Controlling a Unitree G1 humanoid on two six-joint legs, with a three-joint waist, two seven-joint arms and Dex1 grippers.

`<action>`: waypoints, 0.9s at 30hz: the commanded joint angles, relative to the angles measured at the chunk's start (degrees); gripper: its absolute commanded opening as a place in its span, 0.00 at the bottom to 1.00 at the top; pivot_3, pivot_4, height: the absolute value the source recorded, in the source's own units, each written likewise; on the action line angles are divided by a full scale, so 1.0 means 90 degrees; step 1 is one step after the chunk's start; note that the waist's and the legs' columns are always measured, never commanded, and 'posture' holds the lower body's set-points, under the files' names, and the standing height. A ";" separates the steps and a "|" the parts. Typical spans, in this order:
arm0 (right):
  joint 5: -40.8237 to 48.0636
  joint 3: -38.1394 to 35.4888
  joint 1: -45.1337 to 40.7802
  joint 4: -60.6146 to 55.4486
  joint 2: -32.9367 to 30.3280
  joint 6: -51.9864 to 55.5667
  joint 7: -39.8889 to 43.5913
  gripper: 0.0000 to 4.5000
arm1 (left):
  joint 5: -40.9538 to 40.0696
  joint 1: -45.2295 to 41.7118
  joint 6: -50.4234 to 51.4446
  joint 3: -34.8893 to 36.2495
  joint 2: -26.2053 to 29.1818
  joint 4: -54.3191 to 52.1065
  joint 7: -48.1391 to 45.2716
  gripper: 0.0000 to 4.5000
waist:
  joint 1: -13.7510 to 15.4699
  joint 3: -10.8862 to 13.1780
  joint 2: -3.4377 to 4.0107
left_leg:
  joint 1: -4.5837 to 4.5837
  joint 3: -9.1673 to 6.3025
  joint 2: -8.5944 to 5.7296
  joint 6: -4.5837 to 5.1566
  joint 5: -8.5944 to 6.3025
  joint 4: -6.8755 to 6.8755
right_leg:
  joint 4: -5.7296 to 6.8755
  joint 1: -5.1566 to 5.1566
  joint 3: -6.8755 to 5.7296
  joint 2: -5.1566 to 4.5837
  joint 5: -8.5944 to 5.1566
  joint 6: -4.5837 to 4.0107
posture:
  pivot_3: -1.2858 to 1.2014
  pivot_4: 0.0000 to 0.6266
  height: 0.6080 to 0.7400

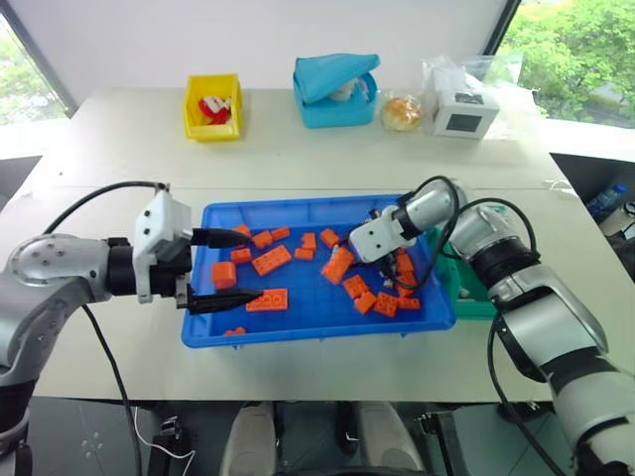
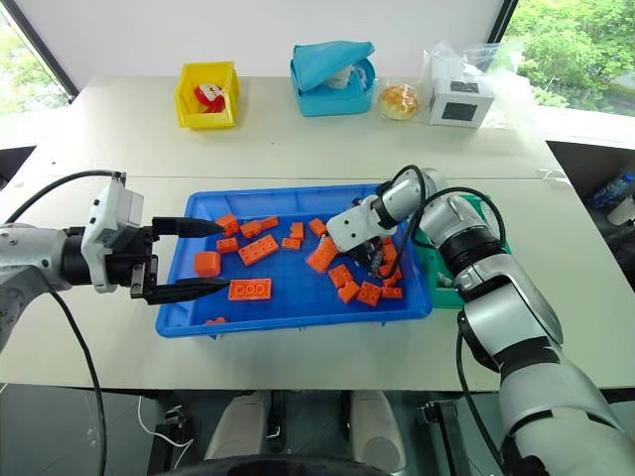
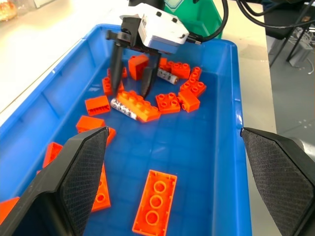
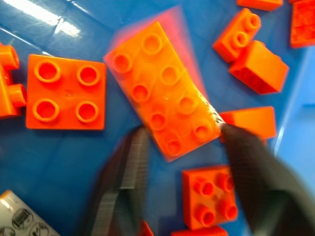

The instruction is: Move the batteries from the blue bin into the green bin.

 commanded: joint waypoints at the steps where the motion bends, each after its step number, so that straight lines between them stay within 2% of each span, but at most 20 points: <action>1: 0.0271 -0.0155 0.0108 -0.0284 -0.0083 0.0218 0.0351 0.29 | -0.0018 -0.0088 -0.0082 0.0084 0.0037 -0.0021 -0.0045 1.00 | 0.0001 0.0000 0.0000 | 0.0001 0.0000 0.0000 0.0000 0.0000 0.0000 | 0.0000 0.0001 0.0000 0.0000 0.0000 0.0000 | 0.52 0.24 0.97; 7: 0.0994 -0.0549 0.0041 -0.1048 0.0211 0.1598 0.0668 0.29 | 0.0019 -0.0116 -0.0123 0.0036 0.0007 0.0035 -0.0055 1.00 | -0.0024 0.0001 0.0002 | 0.0001 0.0000 0.0001 0.0000 0.0000 0.0000 | 0.0000 0.0001 0.0000 0.0001 0.0000 0.0000 | 0.52 0.24 0.97; 10: 0.1289 -0.0582 0.0112 -0.1831 0.0696 0.2643 0.0568 0.29 | 0.0038 -0.0177 -0.0151 -0.0053 -0.0041 0.0066 -0.0052 1.00 | -0.0037 0.0001 0.0002 | 0.0003 -0.0002 0.0005 0.0000 0.0000 0.0000 | 0.0004 0.0000 0.0000 0.0007 0.0000 0.0000 | 0.52 0.24 0.97; 15: 0.1075 -0.0277 0.0335 -0.2554 0.1415 0.3714 0.0099 0.29 | 0.0070 -0.0285 -0.0187 -0.0177 -0.0118 0.0105 -0.0059 1.00 | 0.0011 0.0000 0.0001 | 0.0001 -0.0005 0.0006 0.0000 0.0000 -0.0001 | 0.0008 -0.0001 -0.0005 0.0006 0.0000 -0.0001 | 0.52 0.24 0.97; 20: 0.0928 -0.0214 0.0248 -0.2626 0.1627 0.4069 -0.0231 0.82 | 0.0105 -0.0336 -0.0188 -0.0223 -0.0162 0.0117 -0.0073 1.00 | 0.0037 0.0000 0.0000 | -0.0005 -0.0002 -0.0003 -0.0001 0.0000 0.0008 | 0.0000 0.0003 -0.0006 -0.0009 -0.0001 -0.0003 | 0.52 0.24 0.97; 21: 0.0966 -0.0268 0.0176 -0.2588 0.1528 0.4051 -0.0152 0.96 | 0.0110 -0.0337 -0.0190 -0.0224 -0.0161 0.0120 -0.0082 1.00 | 0.0035 0.0000 0.0000 | -0.0005 -0.0002 -0.0003 -0.0001 0.0000 0.0009 | -0.0001 0.0004 -0.0006 -0.0008 -0.0001 -0.0003 | 0.52 0.24 0.97; 22: 0.1008 -0.0321 0.0090 -0.2505 0.1354 0.3972 0.0014 0.99 | 0.0114 -0.0329 -0.0194 -0.0213 -0.0156 0.0125 -0.0096 1.00 | 0.0031 0.0000 0.0000 | -0.0005 -0.0002 -0.0003 -0.0001 0.0000 0.0009 | -0.0001 0.0004 -0.0006 -0.0008 -0.0001 -0.0003 | 0.52 0.24 0.97; 27: 0.0898 -0.0232 -0.0220 -0.1776 0.0546 0.3192 0.0687 0.99 | 0.0154 -0.0294 -0.0232 -0.0188 -0.0155 0.0146 -0.0129 1.00 | 0.0012 0.0000 0.0000 | -0.0003 -0.0004 -0.0003 -0.0001 0.0000 0.0007 | -0.0003 0.0004 -0.0008 -0.0006 -0.0001 -0.0002 | 0.52 0.24 0.97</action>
